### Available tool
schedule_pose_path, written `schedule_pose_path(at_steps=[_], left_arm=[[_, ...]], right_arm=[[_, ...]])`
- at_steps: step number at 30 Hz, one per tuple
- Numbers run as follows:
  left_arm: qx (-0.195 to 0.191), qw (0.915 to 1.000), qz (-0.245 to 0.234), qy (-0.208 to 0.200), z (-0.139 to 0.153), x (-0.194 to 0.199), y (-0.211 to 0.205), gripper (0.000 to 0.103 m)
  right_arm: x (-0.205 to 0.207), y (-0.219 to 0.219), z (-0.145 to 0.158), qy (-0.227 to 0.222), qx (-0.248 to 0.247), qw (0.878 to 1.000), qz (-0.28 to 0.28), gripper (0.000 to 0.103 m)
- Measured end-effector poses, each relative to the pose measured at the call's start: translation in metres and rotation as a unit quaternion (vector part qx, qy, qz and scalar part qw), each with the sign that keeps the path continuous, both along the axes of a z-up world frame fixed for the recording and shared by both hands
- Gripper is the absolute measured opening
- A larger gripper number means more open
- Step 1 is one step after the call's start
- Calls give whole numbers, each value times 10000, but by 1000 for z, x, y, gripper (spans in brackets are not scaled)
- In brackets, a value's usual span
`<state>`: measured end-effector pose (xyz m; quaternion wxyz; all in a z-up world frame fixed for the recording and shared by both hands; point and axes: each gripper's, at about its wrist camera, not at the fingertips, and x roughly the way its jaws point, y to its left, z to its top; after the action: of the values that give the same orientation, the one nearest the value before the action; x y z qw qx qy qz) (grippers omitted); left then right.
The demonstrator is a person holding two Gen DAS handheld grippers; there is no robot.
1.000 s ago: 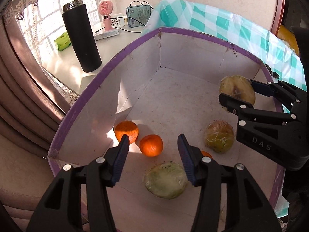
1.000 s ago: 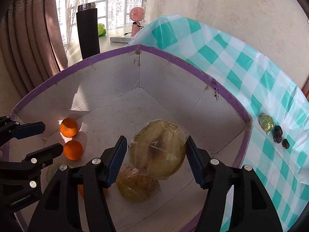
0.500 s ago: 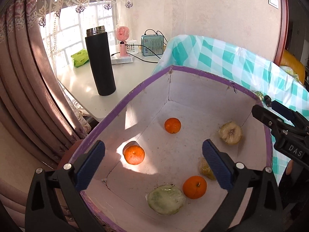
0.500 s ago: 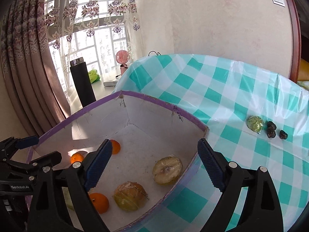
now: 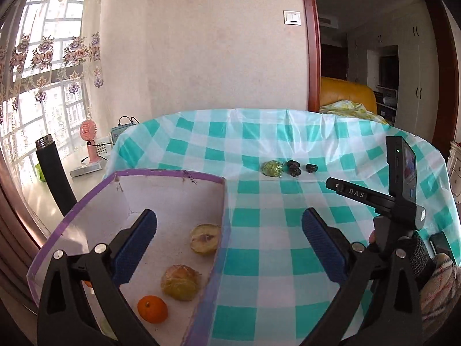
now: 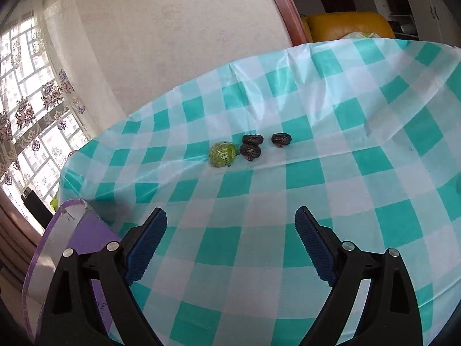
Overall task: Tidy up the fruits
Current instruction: 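Move both tools back over the remaining fruits on the table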
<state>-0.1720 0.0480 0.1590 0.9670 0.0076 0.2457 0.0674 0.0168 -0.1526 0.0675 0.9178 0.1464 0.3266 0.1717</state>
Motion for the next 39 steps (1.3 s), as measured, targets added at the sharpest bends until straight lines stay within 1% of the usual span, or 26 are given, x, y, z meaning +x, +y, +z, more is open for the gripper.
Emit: schedule_pose_path(at_steps=[2,4,6,9,11,15,16,18,20,22,26,31,33,35,36,39], left_arm=[[-82,9987,-425,256,-15,18,-28,101],[-75,9966,-705,425,-29,40,-50,101],[-155,9943,-781,711,-45,69,-66,101],[-363,9916,-642,1060,-70,113,-78,101],[-430,9897,-549,1248,-88,143,-82,101],[-253,9891,-263,1423,-119,201,-81,101],[-296,9879,-128,1517,-127,215,-77,101],[-581,9843,167,1655,-138,239,-62,101],[-951,9805,412,1667,-142,257,-46,101],[-1314,9776,497,1567,-140,271,-34,101],[-1695,9736,671,1371,-135,293,-20,101],[-1852,9706,821,1297,-139,323,-12,101],[-1990,9671,855,1335,-143,330,-9,101],[-2037,9673,911,1208,-143,332,-7,101],[-2010,9680,933,1180,-142,334,-6,101],[-2046,9689,970,999,-140,331,-2,101]], right_arm=[[6,-18,-14,169,-4,9995,-254,88],[10,-33,-26,336,-16,9981,-507,88],[17,-42,-33,459,-139,9965,-689,88],[24,-55,-40,531,-182,9947,-856,88],[32,-61,-43,598,-158,9942,-877,88],[58,-62,-44,629,-445,9938,-797,88],[66,-61,-45,656,-542,9936,-744,88],[83,-59,-47,718,-703,9931,-608,88],[99,-56,-48,736,-800,9929,-487,88],[113,-51,-47,693,-922,9926,-379,88],[138,-32,-47,668,-1178,9908,20,88],[163,-16,-47,610,-1329,9886,351,88],[173,-12,-49,650,-1306,9885,387,88],[181,-10,-48,584,-1249,9895,423,83],[186,-7,-47,559,-1222,9899,458,83],[203,2,-49,612,-1213,9891,572,76]])
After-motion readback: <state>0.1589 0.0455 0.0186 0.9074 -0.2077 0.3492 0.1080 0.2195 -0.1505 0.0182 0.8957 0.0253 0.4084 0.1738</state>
